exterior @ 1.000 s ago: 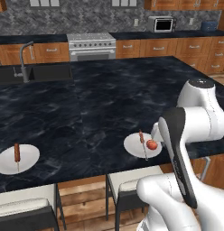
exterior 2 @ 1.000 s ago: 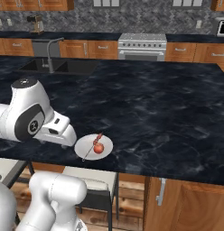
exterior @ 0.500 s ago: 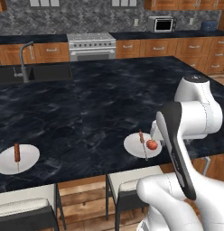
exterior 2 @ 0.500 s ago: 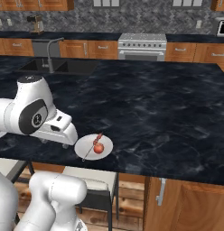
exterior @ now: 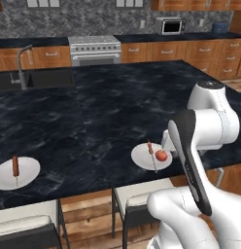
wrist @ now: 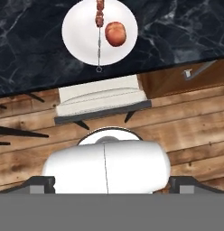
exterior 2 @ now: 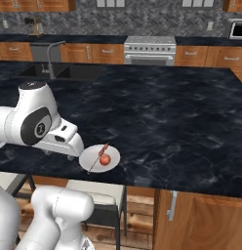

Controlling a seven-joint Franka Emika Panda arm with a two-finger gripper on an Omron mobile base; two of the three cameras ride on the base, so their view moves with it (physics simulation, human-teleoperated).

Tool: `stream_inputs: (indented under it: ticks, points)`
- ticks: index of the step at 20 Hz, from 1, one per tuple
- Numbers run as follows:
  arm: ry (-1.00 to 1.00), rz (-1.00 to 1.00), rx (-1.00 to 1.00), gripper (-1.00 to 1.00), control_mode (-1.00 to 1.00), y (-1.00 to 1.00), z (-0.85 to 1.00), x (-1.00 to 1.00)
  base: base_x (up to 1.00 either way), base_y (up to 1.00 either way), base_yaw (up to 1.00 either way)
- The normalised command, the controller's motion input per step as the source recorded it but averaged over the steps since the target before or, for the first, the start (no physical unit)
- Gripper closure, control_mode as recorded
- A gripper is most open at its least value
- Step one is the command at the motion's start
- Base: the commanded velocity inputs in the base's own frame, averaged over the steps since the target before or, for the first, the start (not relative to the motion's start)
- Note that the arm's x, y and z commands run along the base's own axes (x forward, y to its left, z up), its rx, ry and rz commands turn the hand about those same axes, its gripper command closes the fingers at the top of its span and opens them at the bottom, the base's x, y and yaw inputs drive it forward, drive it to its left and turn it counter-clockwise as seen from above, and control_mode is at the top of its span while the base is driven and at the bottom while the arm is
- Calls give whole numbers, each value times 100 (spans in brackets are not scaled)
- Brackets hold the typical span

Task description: Pick up the orange and peach from the fridge and place one fruit on each plate on the dining counter.

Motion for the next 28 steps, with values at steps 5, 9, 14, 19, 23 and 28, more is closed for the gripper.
stream_inputs:
  ticks: [5,9,14,19,23,28]
  points:
    - [0,0,0,-100,100,0,0,0,-53,-39,-48]
    - [0,0,0,-100,100,0,0,0,-7,-90,-57]
    - [0,0,0,-100,100,0,0,0,0,-100,-60]
    - [0,0,0,-100,100,0,0,0,33,-100,-34]
    - [0,0,0,-100,100,0,0,0,55,-100,11]
    - [0,0,0,-100,100,0,0,0,64,-100,35]
